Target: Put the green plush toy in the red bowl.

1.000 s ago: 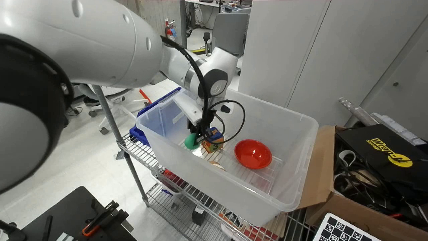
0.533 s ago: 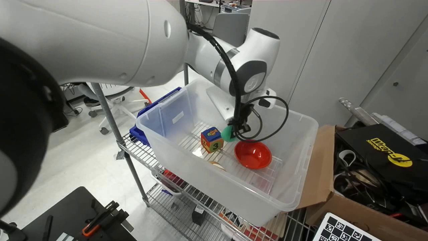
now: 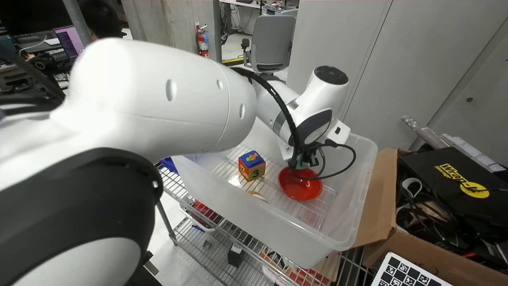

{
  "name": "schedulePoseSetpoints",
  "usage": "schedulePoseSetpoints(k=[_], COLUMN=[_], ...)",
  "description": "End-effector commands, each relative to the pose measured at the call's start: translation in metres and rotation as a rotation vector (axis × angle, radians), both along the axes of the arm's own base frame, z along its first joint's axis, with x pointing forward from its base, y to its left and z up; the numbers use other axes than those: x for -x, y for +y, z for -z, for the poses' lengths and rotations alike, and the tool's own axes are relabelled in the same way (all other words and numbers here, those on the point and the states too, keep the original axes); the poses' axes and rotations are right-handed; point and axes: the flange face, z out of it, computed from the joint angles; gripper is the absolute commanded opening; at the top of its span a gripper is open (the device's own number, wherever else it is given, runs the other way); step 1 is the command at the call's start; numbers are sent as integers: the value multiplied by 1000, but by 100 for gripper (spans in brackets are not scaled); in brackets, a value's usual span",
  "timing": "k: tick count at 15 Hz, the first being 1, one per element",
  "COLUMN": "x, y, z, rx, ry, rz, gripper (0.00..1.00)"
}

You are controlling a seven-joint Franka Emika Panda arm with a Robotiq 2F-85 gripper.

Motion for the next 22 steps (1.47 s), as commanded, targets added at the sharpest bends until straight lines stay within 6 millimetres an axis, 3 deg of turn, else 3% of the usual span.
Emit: schedulePoseSetpoints(k=[1,4,7,8,9,11,15,17,19,22], x=[-12,-10,-8,-8,-9,-9,0,8,18,31], y=[4,8,16,19,22,26,28,25,27,54], z=[44,77,95,97,98,95,68,43,12,-27], rx=[44,53,57,59,59,51,79,101,94,-8], ry=[-29,0,28,29,32,40,103,132,150,151], rz=[71,125,159,167,176,207,312,346,345,263], gripper=[5,5,5,45,46,60,89,100,100,100])
